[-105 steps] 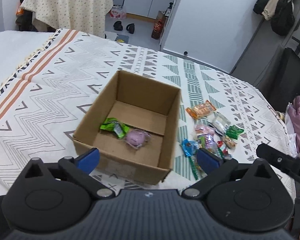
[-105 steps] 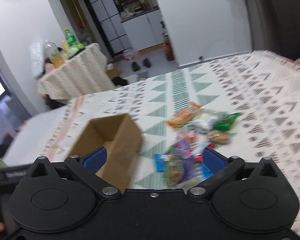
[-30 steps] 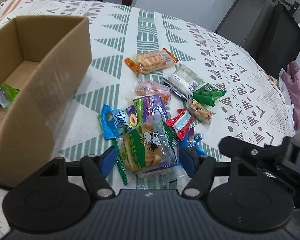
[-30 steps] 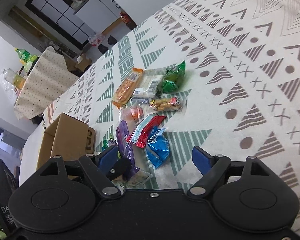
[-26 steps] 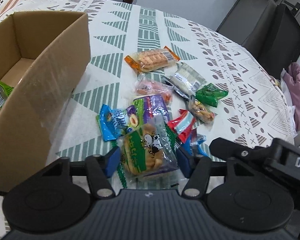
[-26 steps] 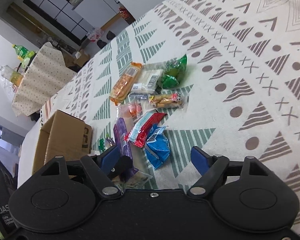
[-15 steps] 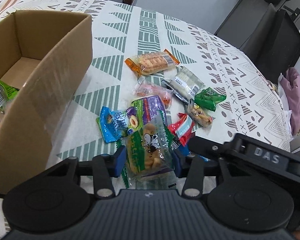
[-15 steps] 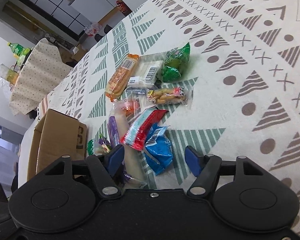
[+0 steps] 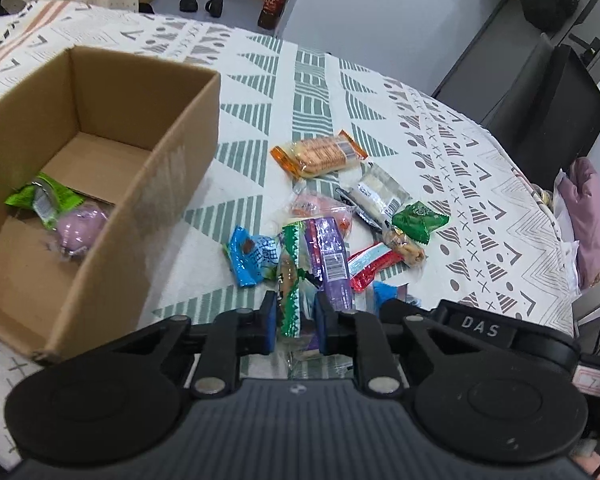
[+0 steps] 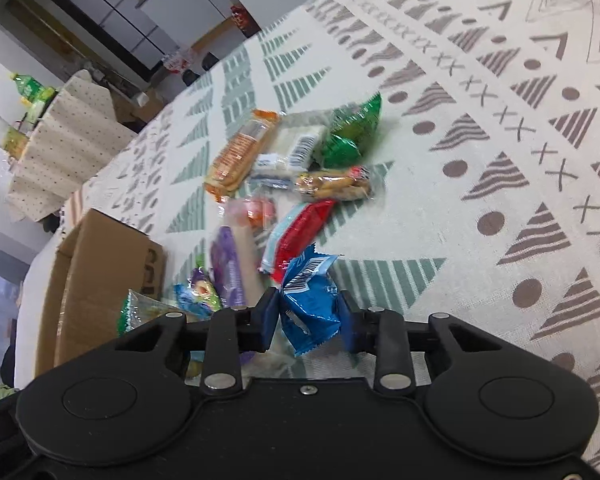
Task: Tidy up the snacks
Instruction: 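Grasp a green stick snack with the left gripper while the right grasps a blue packet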
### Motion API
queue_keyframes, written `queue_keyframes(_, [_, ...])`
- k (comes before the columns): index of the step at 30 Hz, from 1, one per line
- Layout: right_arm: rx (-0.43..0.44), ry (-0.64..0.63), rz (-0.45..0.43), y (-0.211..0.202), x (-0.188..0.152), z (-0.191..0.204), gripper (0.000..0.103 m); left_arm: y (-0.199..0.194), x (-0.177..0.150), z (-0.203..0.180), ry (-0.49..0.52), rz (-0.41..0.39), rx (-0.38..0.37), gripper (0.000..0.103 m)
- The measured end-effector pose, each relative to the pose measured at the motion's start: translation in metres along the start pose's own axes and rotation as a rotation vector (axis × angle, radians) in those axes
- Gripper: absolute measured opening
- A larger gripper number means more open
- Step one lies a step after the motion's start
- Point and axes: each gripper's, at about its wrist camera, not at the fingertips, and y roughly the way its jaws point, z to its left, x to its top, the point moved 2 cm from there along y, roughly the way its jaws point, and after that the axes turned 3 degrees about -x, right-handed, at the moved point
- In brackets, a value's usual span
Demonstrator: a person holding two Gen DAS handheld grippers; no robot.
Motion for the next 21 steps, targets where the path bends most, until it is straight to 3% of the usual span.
queue_keyframes(21, [0.175,-0.051,-0.107,-0.047,-0.004,0.037,0.031,-0.071,0.017,0.003,0.022,-0.155,0.064,0.018])
